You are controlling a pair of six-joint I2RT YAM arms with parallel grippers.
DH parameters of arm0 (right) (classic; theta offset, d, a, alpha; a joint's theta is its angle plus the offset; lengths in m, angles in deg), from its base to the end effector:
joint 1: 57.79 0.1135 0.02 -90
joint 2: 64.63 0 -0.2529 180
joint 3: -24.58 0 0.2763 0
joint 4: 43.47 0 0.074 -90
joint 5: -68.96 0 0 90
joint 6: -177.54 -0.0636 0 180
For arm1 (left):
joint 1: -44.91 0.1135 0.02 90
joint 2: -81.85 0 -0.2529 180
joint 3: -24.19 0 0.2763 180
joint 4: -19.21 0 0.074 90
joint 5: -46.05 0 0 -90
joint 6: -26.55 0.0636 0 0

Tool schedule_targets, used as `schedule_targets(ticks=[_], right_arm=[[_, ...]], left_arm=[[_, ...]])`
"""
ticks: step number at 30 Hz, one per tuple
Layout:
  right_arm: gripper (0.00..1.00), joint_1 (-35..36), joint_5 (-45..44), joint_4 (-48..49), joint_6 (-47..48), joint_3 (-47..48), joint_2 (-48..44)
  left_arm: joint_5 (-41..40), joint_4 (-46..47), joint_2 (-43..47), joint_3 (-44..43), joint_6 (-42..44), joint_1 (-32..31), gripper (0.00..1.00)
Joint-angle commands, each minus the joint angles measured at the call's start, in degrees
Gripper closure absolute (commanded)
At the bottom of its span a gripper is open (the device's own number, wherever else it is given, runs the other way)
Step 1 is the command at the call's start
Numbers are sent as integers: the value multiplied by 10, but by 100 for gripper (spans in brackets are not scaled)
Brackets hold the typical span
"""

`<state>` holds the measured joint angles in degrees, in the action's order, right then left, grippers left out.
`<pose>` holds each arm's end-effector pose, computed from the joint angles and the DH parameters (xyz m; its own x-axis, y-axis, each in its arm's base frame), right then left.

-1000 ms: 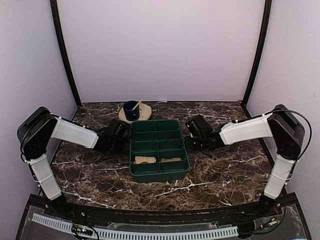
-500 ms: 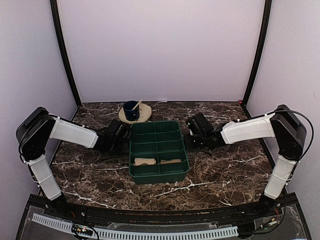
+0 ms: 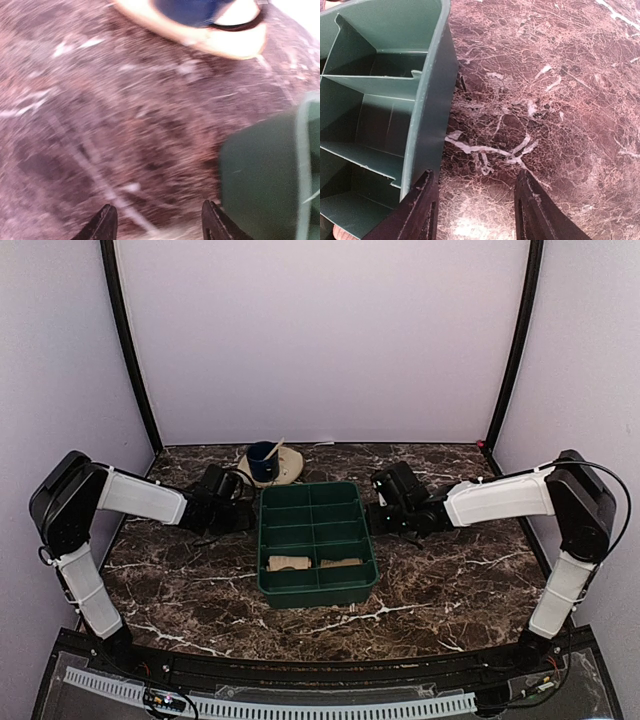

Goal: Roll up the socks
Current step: Reset both arms

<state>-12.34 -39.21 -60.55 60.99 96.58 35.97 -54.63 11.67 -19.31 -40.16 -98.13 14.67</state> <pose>0.2969 0.2733 0.1336 -0.6833 -0.0888 -0.7247 -0.2446 0.9630 0.1127 0.3409 -0.1851 0.1007 -0.7131 -0.2315 -0.6618 -0.0308 0.9533 -0.3003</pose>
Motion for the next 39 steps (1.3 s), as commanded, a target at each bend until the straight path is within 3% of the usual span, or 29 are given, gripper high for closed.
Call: schedule_targets(ticks=[1, 8, 16, 19, 24, 29, 39], right_arm=[[52, 8, -24, 11, 9, 24, -28], [51, -4, -63, 10, 42, 25, -60], [42, -37, -152, 17, 90, 40, -87], [34, -44, -170, 75, 124, 18, -116], [9, -48, -201, 183, 166, -32, -144], [2, -49, -231, 164, 133, -31, -145], [0, -48, -261, 161, 86, -73, -170]], left_arm=[[39, 23, 0, -36, 31, -2, 40], [-69, 0, 105, -6, 72, 13, 37], [-182, 90, 245, 47, 176, 29, 34], [-176, 139, 270, 61, 215, 33, 33], [-138, 233, 285, 99, 278, 36, 30], [-117, 243, 286, 125, 283, 59, 30], [-100, 250, 291, 149, 284, 71, 30]])
